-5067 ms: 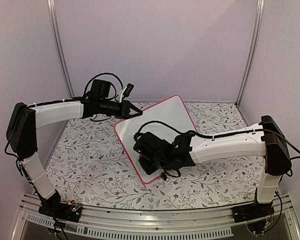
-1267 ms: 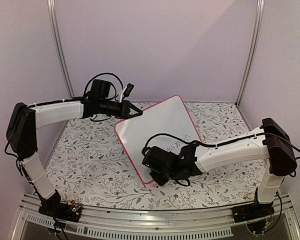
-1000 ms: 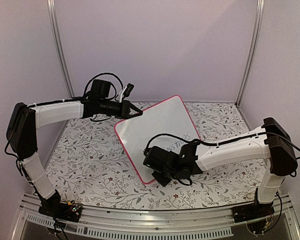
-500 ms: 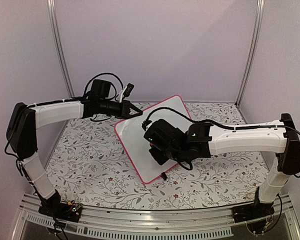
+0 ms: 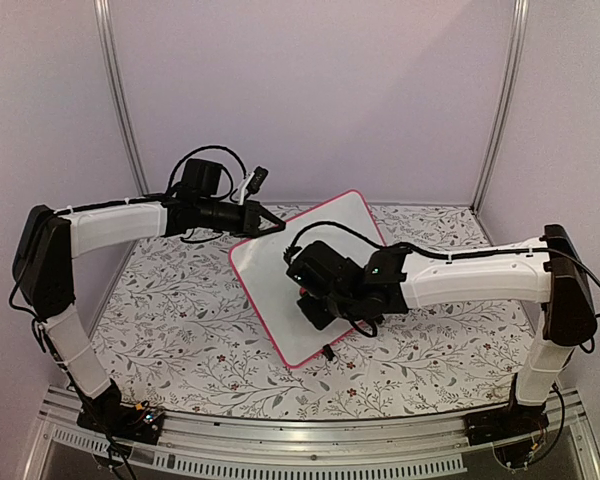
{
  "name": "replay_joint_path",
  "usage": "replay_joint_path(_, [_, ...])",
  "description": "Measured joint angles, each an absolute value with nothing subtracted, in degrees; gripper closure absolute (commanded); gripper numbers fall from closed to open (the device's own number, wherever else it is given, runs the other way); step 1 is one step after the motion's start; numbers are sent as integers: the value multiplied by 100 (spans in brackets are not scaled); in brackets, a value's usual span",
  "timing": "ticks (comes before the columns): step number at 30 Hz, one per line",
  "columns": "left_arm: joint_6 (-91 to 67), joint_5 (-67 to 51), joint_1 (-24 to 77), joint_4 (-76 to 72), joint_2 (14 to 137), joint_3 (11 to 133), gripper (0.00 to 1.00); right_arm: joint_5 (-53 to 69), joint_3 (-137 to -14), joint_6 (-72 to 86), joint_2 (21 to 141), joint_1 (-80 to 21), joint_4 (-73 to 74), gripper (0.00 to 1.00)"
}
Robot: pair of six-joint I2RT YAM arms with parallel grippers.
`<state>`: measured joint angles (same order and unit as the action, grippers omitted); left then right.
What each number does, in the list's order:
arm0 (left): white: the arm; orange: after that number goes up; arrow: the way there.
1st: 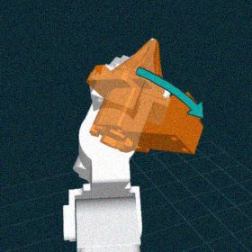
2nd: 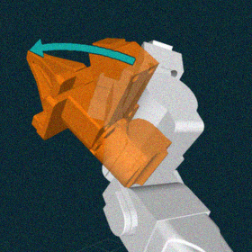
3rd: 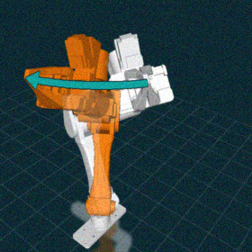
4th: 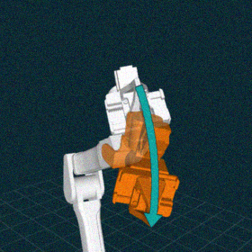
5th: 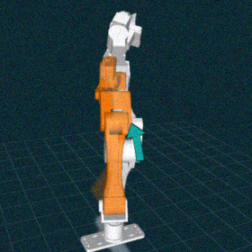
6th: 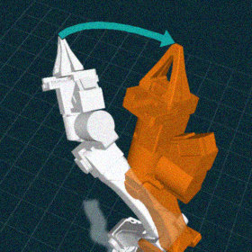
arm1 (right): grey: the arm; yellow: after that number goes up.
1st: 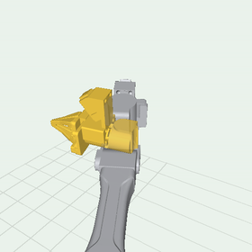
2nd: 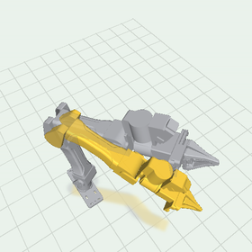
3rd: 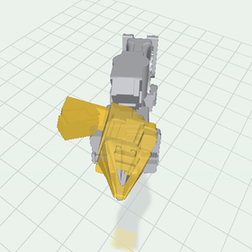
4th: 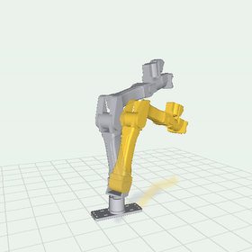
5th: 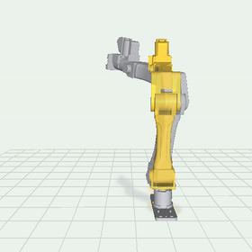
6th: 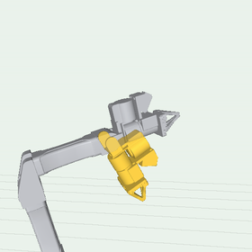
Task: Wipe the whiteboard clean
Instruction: Erase the whiteboard at the center of the board.
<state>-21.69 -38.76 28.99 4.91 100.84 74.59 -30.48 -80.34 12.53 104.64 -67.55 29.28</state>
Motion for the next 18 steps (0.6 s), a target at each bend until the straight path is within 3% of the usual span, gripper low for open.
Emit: replay_joint_path(18, [-2169,-3874,2899,491,10084,7459,100,-2554,-7317,1559,10460,-6755,2685,100])
